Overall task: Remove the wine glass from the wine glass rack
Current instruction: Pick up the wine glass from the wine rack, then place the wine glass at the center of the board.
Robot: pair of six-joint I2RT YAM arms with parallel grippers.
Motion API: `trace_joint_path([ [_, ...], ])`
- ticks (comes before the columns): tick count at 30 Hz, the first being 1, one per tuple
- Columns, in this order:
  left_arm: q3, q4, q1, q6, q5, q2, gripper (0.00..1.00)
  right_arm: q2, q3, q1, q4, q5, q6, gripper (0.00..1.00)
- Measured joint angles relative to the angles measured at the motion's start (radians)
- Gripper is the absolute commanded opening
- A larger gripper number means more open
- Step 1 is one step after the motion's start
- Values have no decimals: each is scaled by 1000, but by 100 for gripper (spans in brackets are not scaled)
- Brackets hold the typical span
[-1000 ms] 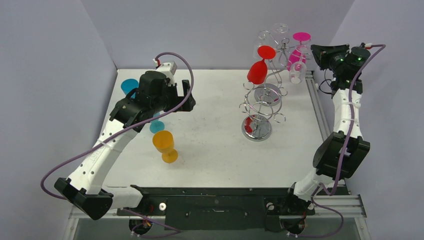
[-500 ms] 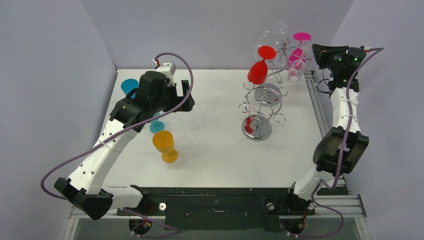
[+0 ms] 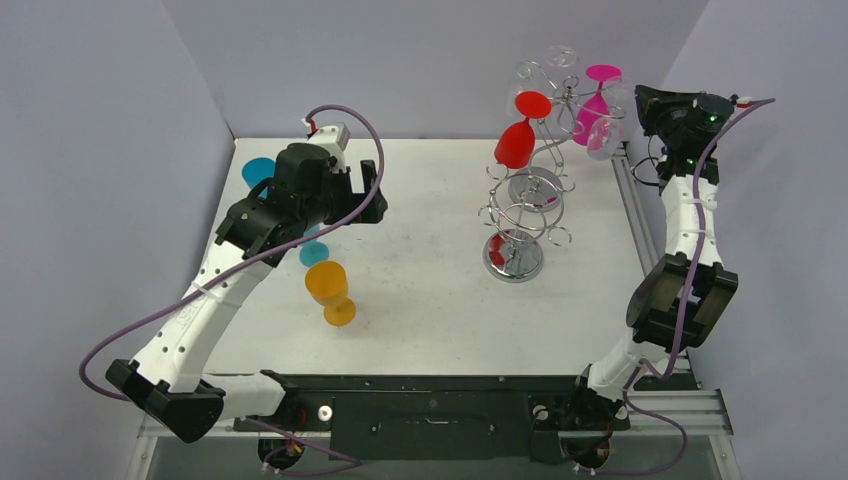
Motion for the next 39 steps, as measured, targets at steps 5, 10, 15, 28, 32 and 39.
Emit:
trace_joint_path([
  [5,0,-3,0,0,0,-5,96,-4,-6,-1,-6,40,-19,0],
  [10,0,-3,0,0,0,-8,96,-48,-47,-8,-54,100,-58,0],
  [15,0,-3,0,0,1,-11,96,-127,-99,-23,-87,150,-87,0],
  [28,-17,17,0,-5,40,-27,96,-385,-283,-68,-143,180,-102,0],
  [32,-39,46,0,-23,90,-32,96,-474,-309,-72,-224,159,-102,0],
  [39,-96,140,-3,-86,200,-37,96,-681,-312,-72,-323,103,-87,0],
])
